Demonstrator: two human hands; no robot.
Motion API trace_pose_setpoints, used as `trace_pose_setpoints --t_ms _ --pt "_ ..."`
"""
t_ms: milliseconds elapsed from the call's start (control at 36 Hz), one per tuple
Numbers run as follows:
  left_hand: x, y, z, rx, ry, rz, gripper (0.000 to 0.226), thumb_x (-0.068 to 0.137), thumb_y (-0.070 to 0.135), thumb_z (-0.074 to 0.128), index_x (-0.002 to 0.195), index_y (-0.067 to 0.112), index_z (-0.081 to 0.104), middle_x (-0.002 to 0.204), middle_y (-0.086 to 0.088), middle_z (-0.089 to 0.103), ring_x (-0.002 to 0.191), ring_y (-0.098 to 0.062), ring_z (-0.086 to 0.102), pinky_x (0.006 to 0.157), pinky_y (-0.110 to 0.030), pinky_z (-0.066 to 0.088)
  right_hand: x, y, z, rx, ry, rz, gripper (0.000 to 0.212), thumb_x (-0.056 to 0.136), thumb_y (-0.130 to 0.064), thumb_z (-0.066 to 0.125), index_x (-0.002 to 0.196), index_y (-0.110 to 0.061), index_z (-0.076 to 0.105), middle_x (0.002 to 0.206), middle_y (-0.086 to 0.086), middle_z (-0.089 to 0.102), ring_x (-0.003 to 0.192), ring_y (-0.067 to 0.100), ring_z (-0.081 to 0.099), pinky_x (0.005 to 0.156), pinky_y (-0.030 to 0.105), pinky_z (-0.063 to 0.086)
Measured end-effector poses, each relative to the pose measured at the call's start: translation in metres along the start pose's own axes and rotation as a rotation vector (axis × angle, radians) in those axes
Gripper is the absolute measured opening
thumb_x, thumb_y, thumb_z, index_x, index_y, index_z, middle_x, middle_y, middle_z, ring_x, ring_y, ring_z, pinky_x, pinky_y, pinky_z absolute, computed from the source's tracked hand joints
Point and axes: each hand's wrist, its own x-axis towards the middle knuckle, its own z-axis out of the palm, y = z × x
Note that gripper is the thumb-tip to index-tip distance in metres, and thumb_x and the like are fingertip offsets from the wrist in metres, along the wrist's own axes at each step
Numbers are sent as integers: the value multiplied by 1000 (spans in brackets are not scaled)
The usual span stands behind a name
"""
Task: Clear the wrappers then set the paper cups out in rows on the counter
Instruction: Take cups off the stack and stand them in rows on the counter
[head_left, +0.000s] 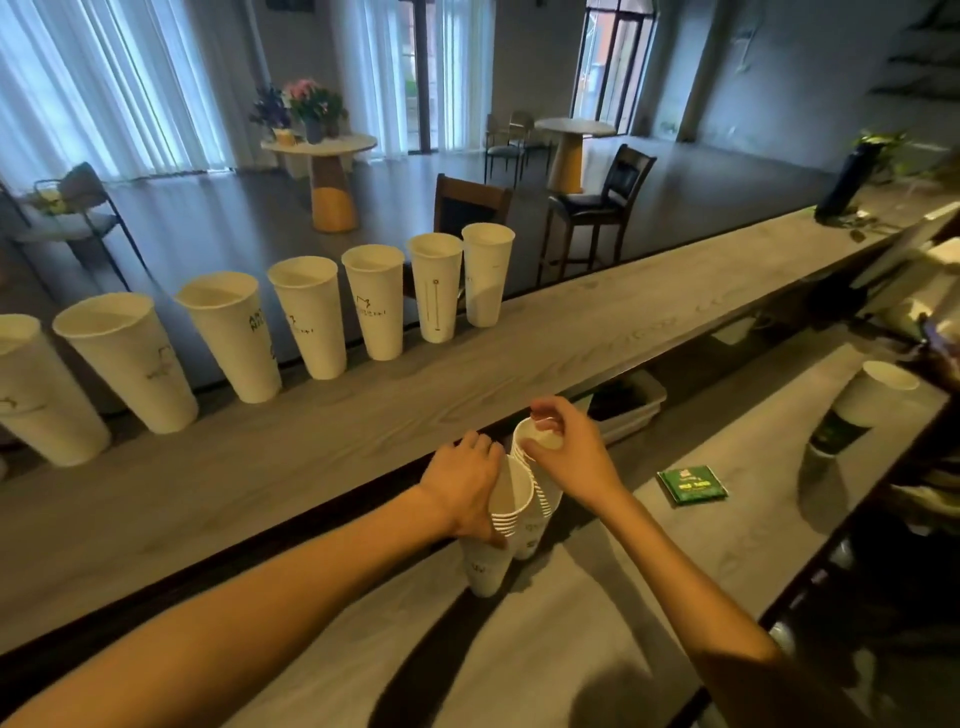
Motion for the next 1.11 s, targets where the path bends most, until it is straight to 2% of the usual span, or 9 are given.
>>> trace_pose_setpoints --t_ms 194,361,528,611,694,806,944,1028,1111 --pt "-37 -8 4 -344 -29 -77 113 61 56 87 149 21 28 136 -3 55 120 -22 57 97 -35 51 -27 -14 -3 -36 46 -12 46 81 -20 78 121 -30 56 114 -12 62 103 3 60 88 22 53" --pt "-77 -44 -12 -634 49 -126 99 50 61 89 133 29 45 127 8 55 118 -14 53 98 -35 52 -53 -32 7 58 15 34 34 79 -24 79 109 -30 63 106 -12 66 97 2 64 85 21 55" --pt "-147 -114 -55 -973 176 -240 85 50 56 92 121 26 57 116 9 61 109 -10 59 89 -30 55 -97 -82 40 254 -186 113 53 72 -58 76 109 -20 68 102 -1 73 100 16 69 88 29 57" --pt "-190 -153 -72 -1258 233 -293 95 42 55 94 123 22 59 118 0 63 106 -19 66 79 -33 62 -116 -118 52 174 -424 170 70 64 -86 57 113 -35 66 108 -10 72 102 7 67 89 30 55" --pt "-239 -190 -82 -1428 354 -367 101 34 57 96 121 17 63 119 -9 67 102 -25 70 72 -32 62 -135 -168 64 120 -602 189 51 75 -78 53 108 -40 64 113 -13 69 106 6 64 87 25 49" --pt "-301 -228 -84 -1635 515 -456 89 41 47 96 118 16 63 121 -14 68 100 -29 71 81 -44 62 -141 -224 95 65 -617 63 64 72 -70 68 111 -19 69 112 8 70 99 17 66 88 35 51" --pt "-356 -244 -77 -2021 639 -478 52 82 25 78 127 18 52 126 -14 61 118 -34 61 89 -46 57 -139 -286 144 61 -567 -56 55 75 -61 72 101 -12 73 99 6 74 89 16 70 77 29 54" --pt "-387 -246 -63 -2053 634 -539 75 68 18 90 133 13 52 128 -15 65 118 -34 63 95 -54 56 -138 -326 182 52 -624 -147 47 74 -60 72 100 -21 73 95 -2 75 86 9 70 82 32 57" --pt "-429 -260 -56 -2000 832 -712 94 50 15 98 132 13 52 125 -14 68 114 -35 66 90 -56 58 -135 -365 228 13 -745 -280 40 72 -65 69 95 -32 70 91 -7 75 83 6 70 83 33 57"
